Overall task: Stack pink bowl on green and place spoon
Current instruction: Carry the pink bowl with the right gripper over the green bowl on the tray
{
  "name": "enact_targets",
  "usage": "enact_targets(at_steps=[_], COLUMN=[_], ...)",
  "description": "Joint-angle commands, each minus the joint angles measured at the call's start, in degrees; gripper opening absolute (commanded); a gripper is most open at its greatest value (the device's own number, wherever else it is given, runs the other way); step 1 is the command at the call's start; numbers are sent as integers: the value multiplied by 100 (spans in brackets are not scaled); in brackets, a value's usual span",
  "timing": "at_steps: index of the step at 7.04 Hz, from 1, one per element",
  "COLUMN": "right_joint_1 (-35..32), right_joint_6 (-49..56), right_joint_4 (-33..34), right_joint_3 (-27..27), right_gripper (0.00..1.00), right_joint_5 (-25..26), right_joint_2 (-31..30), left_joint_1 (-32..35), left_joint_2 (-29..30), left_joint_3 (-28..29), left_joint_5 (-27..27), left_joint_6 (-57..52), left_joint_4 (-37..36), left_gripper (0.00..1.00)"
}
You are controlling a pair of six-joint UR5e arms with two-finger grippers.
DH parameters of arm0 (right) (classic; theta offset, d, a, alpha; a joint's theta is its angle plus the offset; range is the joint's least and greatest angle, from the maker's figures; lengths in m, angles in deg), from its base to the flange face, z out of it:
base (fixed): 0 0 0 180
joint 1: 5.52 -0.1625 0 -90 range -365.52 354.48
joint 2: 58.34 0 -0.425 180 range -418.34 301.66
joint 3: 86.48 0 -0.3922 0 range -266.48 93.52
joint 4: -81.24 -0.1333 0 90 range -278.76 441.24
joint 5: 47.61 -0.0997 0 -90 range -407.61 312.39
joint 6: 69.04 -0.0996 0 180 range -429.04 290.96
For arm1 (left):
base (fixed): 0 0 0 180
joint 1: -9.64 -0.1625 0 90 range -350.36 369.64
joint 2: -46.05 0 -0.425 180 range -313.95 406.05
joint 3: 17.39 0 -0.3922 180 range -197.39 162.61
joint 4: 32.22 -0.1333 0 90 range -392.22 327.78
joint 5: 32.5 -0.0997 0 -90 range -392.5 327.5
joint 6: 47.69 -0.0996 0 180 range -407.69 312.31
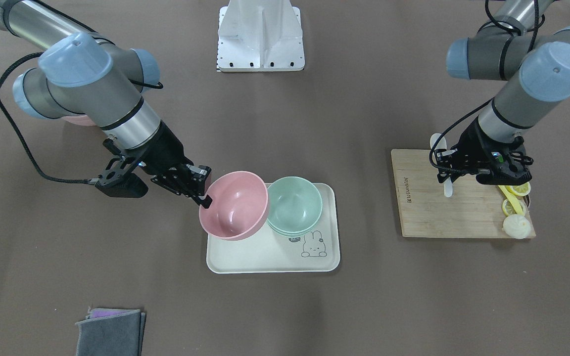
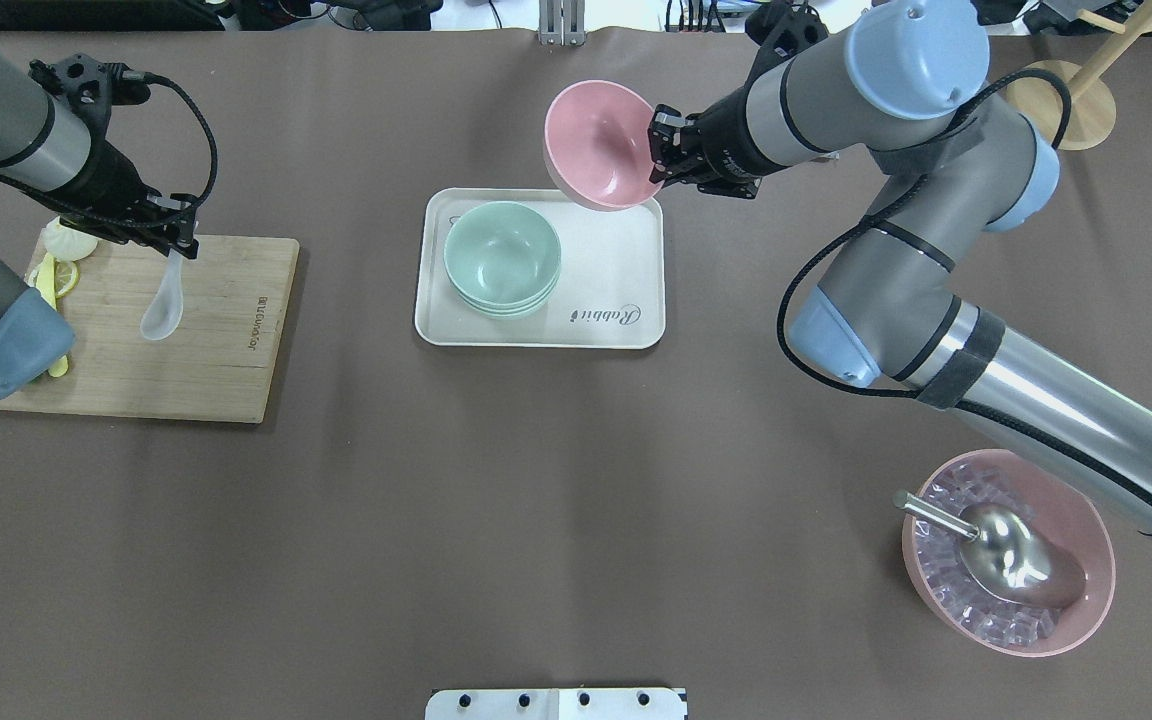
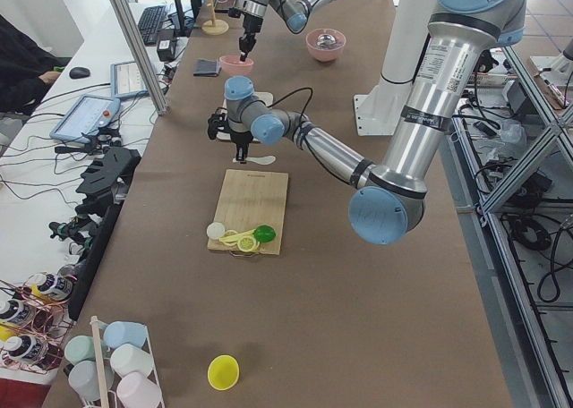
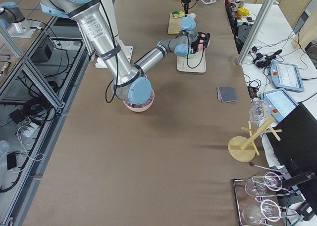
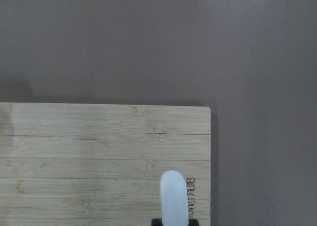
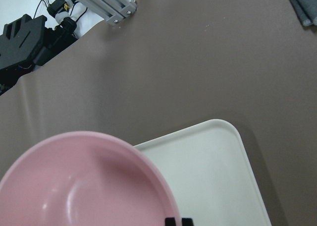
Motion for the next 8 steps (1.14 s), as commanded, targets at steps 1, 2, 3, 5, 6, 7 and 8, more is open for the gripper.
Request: enact_targets(at_steps=[1, 2, 3, 5, 6, 7, 8], right_joint_1=[355, 435, 523, 699, 778, 874, 902], right_joint_6=[-171, -189, -190, -365, -391, -400, -427], right_joint_4=[-7, -155, -496, -850, -859, -851, -842], right_joint_3=[186, 308, 736, 925, 916, 942, 951], right_gripper=[0, 0, 0, 0, 0, 0, 0], right_joint_5=[374, 411, 481, 666, 736, 780, 780], right_joint_2=[332, 412, 552, 562, 614, 597, 597], left_joint_1=[6, 6, 6, 6, 6, 6, 6], left_joint_2=[4, 4, 13, 21, 30, 30, 22], left_joint_3=[5, 31, 32, 40, 40, 58, 58], left_joint_5=[-6, -6, -6, -6, -6, -15, -15], left_joint_6=[0, 0, 0, 0, 0, 0, 0], left_joint_4=[11, 11, 11, 11, 11, 11, 11], left_gripper=[0, 0, 0, 0, 0, 0, 0])
